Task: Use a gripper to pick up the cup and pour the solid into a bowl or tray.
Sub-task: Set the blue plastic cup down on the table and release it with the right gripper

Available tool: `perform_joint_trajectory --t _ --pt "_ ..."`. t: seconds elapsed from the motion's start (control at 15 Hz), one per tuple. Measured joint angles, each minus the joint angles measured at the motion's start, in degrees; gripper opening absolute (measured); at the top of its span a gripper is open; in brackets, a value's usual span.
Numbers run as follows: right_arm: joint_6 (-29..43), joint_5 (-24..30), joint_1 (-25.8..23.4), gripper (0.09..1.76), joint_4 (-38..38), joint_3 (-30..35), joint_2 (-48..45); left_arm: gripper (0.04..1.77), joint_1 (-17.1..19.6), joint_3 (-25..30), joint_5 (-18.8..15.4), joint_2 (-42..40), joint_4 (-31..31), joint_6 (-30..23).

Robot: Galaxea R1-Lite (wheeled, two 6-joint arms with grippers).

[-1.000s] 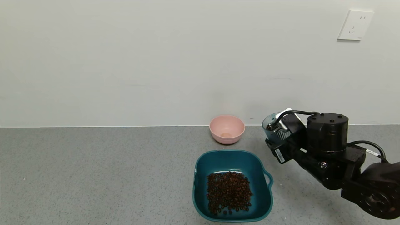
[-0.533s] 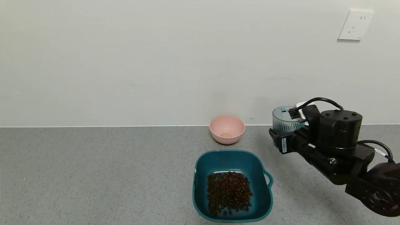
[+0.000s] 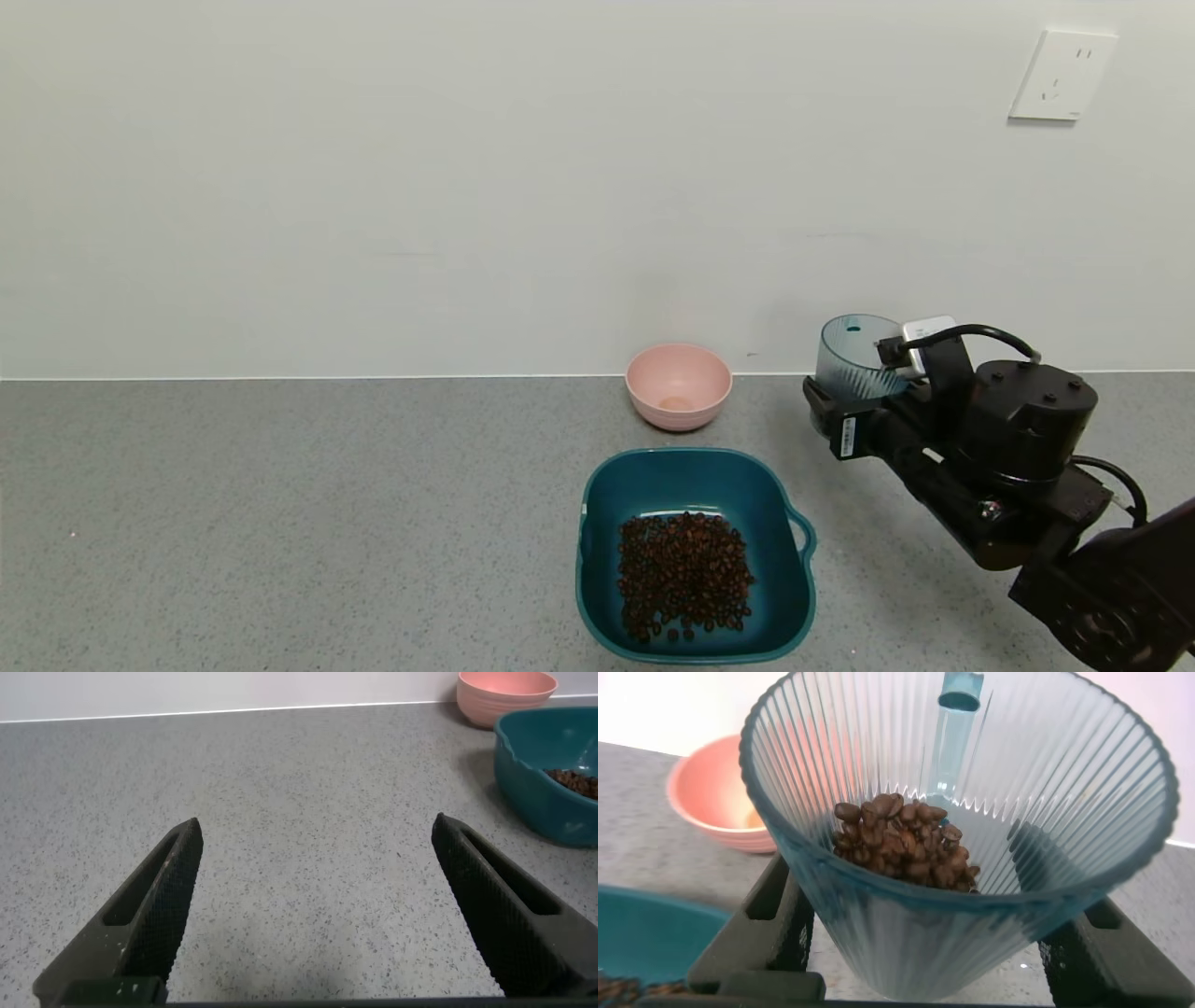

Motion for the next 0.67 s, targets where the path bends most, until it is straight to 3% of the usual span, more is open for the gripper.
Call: perform_joint_trajectory --t 0.33,0.67 --pt "2.62 0.69 -3.23 1.36 -4.69 -1.55 5.79 1.76 0.0 0.0 0.0 0.0 -0.02 0.0" --pt "2.6 0.76 -3.39 1.36 -9.73 -2.6 12.04 1.76 0.0 0.0 0.0 0.0 -0.02 0.0"
